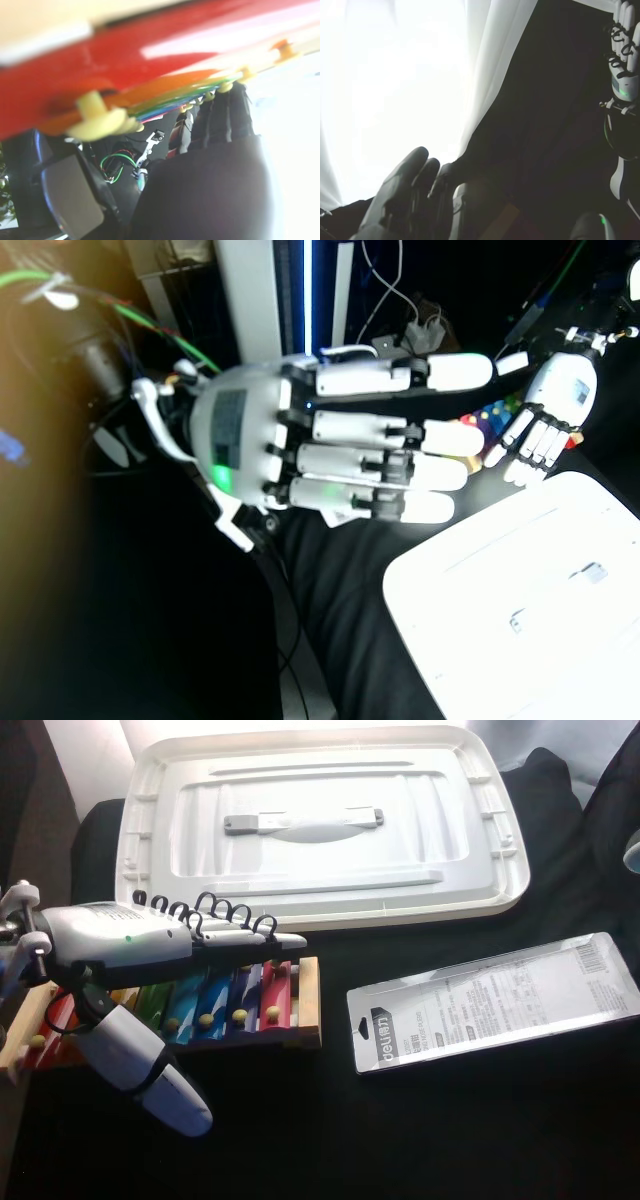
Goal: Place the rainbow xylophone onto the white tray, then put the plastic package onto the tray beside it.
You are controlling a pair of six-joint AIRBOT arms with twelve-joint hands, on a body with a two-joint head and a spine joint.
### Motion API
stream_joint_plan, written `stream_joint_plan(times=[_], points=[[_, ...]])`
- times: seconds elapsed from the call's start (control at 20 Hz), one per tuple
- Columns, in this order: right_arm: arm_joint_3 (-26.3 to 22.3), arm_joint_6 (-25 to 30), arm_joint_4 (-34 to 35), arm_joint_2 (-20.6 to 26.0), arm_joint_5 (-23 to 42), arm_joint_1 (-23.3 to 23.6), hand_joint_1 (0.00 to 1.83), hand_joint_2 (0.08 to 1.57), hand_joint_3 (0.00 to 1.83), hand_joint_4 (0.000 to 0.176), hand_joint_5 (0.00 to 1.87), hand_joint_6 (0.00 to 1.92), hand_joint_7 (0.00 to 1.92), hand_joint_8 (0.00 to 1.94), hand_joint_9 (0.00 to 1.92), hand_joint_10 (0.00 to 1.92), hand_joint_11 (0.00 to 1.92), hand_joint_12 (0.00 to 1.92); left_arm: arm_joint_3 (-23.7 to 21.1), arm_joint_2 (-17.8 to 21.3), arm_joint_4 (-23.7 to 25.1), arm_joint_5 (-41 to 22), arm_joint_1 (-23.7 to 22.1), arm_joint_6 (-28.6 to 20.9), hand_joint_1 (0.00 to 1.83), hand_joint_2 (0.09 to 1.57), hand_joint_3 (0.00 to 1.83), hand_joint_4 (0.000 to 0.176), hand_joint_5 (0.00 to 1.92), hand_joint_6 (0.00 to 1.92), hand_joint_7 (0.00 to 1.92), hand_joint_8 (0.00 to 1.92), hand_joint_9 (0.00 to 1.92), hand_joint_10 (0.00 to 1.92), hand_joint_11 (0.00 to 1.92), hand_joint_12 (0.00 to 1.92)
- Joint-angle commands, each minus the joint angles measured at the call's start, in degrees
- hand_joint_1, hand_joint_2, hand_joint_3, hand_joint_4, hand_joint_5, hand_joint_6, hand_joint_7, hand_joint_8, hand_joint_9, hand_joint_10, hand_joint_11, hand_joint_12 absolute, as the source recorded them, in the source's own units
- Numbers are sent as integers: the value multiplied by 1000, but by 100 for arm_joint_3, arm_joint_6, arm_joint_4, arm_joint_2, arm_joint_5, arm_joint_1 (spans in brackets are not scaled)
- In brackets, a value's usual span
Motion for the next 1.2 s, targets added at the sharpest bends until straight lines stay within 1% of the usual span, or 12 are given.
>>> stream_joint_plan(times=[0.0,0.3,0.5,0.55,0.65,0.7,0.75,0.8,0.9,0.95,1.0,1.15], points=[[-20,33,173,13,692,76,903,617,3,91,251,0,303,32,0,590,0,641,-1,-115,36,-29,81,26,663,698,7,119,0,0,20,2,32,4,69,41],[-34,33,173,13,746,72,965,650,10,69,271,6,324,39,0,778,0,769,1,-169,-33,-57,189,47,865,870,1,173,0,0,170,0,219,3,181,148],[-37,33,173,1,756,72,1004,644,4,88,293,15,329,50,0,812,0,740,8,-197,-92,-85,280,48,1179,1020,0,176,58,1,372,2,432,6,80,797],[-38,33,173,1,762,72,997,650,7,87,287,13,327,50,0,813,0,737,14,-214,-92,-80,298,51,1219,1063,2,163,126,4,409,2,488,9,150,884],[-40,33,172,-5,771,72,996,652,6,79,272,6,328,58,0,857,0,778,27,-233,-105,-66,330,52,1384,1126,1,89,326,12,510,5,661,35,340,1029],[-40,33,172,-6,774,72,995,650,5,85,288,13,346,67,0,865,0,780,33,-242,-109,-61,336,52,1562,1134,36,72,456,16,568,7,701,1140,419,1089],[-40,33,172,-8,776,72,1000,656,7,82,285,11,339,65,0,866,0,779,37,-248,-116,-57,336,54,1720,1158,5,48,496,18,601,13,611,1384,577,1632],[-40,33,172,-9,778,72,997,654,6,81,287,12,336,67,0,856,0,765,39,-252,-148,-57,336,77,1755,1168,3,19,548,32,652,34,559,1495,608,1730],[-40,33,171,-14,780,72,1002,654,4,60,265,2,321,68,0,867,0,784,41,-252,-267,-57,336,183,1766,1181,2,25,629,60,689,53,505,1610,613,1744],[-40,32,170,-18,781,72,1004,646,0,70,272,5,321,73,0,863,0,770,41,-252,-374,-60,336,274,1646,1233,2,18,666,77,593,1356,487,1603,597,1733],[-40,32,170,-21,781,72,988,648,1,66,262,1,318,73,0,863,0,768,41,-251,-427,-65,336,325,1622,1253,3,19,694,95,552,1654,482,1598,572,1774],[-39,31,169,-26,782,72,1017,650,2,68,278,8,322,95,0,880,0,767,50,-244,-646,-90,334,508,1448,1298,0,18,677,118,549,1679,541,1656,518,1652]])
